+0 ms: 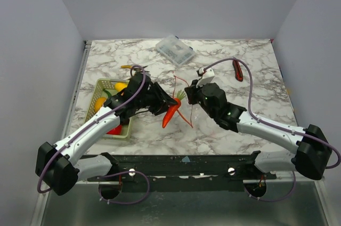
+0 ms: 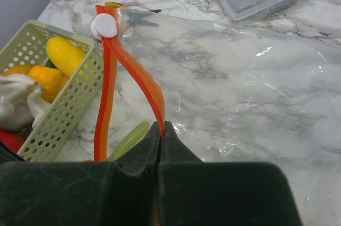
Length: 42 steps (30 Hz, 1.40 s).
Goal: Place the food in the zip-top bag and seal the zipper
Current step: Place the fake vegetable in the zipper food storage bag.
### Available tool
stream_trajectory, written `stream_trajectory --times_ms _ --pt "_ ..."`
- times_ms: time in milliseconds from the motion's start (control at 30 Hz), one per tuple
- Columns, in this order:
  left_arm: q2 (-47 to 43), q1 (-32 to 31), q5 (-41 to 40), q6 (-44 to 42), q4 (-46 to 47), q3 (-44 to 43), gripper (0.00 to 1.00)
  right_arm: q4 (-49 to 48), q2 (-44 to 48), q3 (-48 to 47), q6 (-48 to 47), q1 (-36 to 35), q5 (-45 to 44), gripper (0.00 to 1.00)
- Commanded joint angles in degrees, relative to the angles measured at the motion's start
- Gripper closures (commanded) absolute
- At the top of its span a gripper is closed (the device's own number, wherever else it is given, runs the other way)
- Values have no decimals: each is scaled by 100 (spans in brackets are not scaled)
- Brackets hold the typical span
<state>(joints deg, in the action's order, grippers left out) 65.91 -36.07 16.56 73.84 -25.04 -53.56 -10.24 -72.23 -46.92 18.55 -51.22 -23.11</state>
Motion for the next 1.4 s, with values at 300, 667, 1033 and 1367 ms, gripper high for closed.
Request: stream_trajectory --times_ms 300,667,1033,1367 --pt "-37 -255 -1500 -630 375 -555 100 1491 -206 -1027 1793 -41 578 100" --pt "8 -283 -1750 -441 726 -540 100 1737 -135 -1115 2417 -47 931 100" --pt "-221 -551 -3009 -705 1478 -231 100 1685 -9 -1164 3284 -46 1397 100" --pt "-328 -752 -3517 -1049 1932 273 92 1949 107 -1537 3674 -37 1090 100"
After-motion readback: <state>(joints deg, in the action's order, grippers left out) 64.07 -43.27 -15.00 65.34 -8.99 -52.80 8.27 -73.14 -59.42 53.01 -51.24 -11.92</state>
